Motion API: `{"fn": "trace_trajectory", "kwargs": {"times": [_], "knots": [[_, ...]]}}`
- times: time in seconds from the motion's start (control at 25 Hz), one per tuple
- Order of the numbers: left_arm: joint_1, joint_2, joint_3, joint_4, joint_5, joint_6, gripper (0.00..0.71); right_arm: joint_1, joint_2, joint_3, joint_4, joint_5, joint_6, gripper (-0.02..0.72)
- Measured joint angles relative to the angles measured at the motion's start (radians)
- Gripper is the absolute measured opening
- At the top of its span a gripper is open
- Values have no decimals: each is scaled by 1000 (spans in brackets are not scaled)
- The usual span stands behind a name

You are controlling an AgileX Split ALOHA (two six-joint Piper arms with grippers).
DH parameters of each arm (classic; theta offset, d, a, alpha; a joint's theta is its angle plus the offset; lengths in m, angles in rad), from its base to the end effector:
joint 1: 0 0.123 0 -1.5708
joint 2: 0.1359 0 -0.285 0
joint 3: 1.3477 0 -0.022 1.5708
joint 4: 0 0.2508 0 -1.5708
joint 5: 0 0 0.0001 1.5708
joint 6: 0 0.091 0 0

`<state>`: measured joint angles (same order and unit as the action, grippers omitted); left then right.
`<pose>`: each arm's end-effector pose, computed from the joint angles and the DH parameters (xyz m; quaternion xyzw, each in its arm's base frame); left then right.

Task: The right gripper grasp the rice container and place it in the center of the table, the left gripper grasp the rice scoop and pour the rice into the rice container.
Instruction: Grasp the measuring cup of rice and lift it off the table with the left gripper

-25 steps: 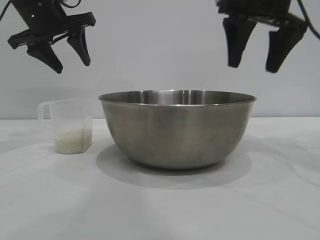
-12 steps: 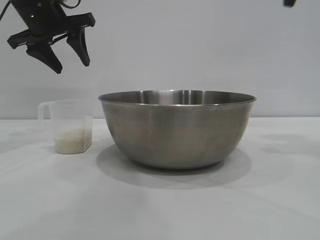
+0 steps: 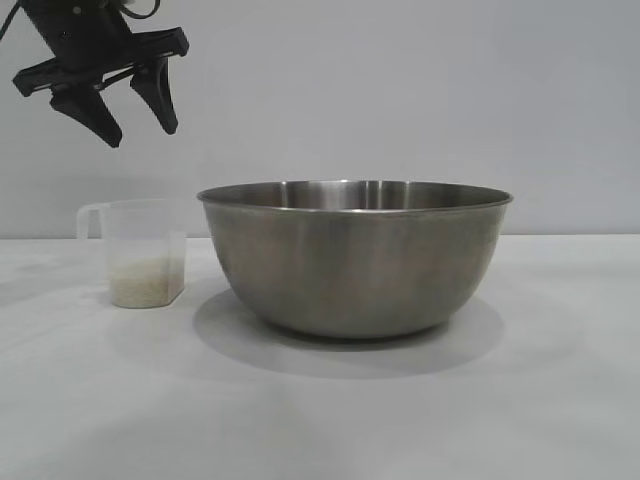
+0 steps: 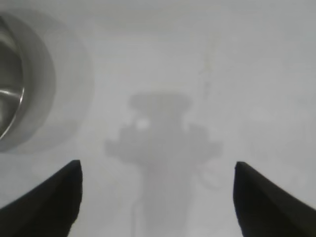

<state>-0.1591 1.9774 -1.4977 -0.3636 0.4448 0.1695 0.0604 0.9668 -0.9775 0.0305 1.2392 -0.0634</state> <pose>0.4412 -0.0849 0.2262 0.0274 0.9261 -0.1293 0.3533 0.1562 0.0121 0.3410 -0.0587 0.9752 0.0148 0.2131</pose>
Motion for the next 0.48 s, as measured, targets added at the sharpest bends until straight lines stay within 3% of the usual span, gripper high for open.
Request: {"fn": "trace_trajectory", "kwargs": {"times": [0.48], "knots": [[0,0,0,6,0,0,416,0,-577,424,0,-127,0,550]]}}
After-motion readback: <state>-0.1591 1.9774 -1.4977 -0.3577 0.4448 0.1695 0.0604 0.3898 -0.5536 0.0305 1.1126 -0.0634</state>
